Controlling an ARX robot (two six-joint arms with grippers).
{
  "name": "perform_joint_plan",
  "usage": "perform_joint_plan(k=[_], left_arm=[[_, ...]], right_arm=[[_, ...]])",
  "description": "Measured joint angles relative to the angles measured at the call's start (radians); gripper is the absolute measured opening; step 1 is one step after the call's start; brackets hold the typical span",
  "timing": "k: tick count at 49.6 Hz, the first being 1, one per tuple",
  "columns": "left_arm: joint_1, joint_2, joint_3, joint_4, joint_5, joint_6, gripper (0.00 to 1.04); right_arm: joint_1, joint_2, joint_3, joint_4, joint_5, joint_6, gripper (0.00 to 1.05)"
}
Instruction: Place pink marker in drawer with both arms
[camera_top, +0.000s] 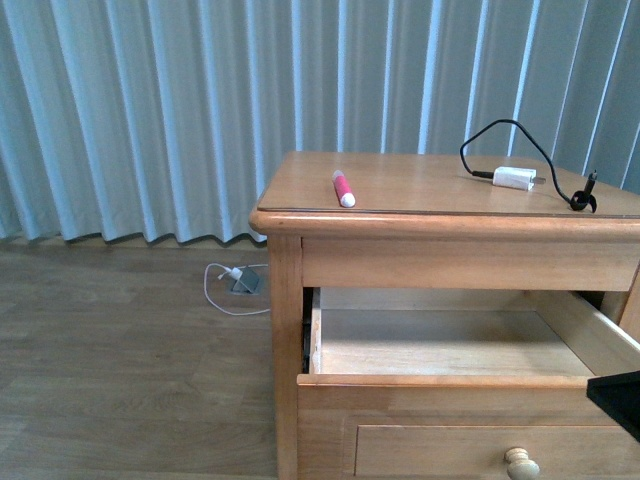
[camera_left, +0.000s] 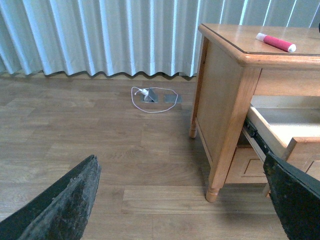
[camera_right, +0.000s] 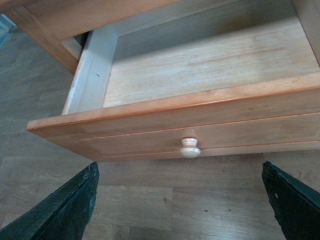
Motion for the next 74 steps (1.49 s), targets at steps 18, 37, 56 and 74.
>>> perform_joint_plan(k=[18, 37, 56, 74], left_arm=[[0.000, 0.000, 0.000, 0.000, 0.000, 0.000, 0.99], [0.000, 0.000, 0.000, 0.000, 0.000, 0.000, 0.99], [-0.187, 0.307, 0.095, 0.102, -0.372, 0.040, 0.99], [-0.278, 0.879, 0.467, 0.301, -0.277, 0.085, 0.99]], right_arm=[[-0.102, -0.471, -0.012, -0.386, -0.161, -0.066, 0.96], [-0.134, -0.543, -0.013, -0.422, -0.166, -0.082, 0.96], [-0.134, -0.543, -0.014, -0.422, -0.166, -0.082, 0.96], [-0.135, -0.543, -0.013, -0.423, -0.166, -0.082, 0.96]])
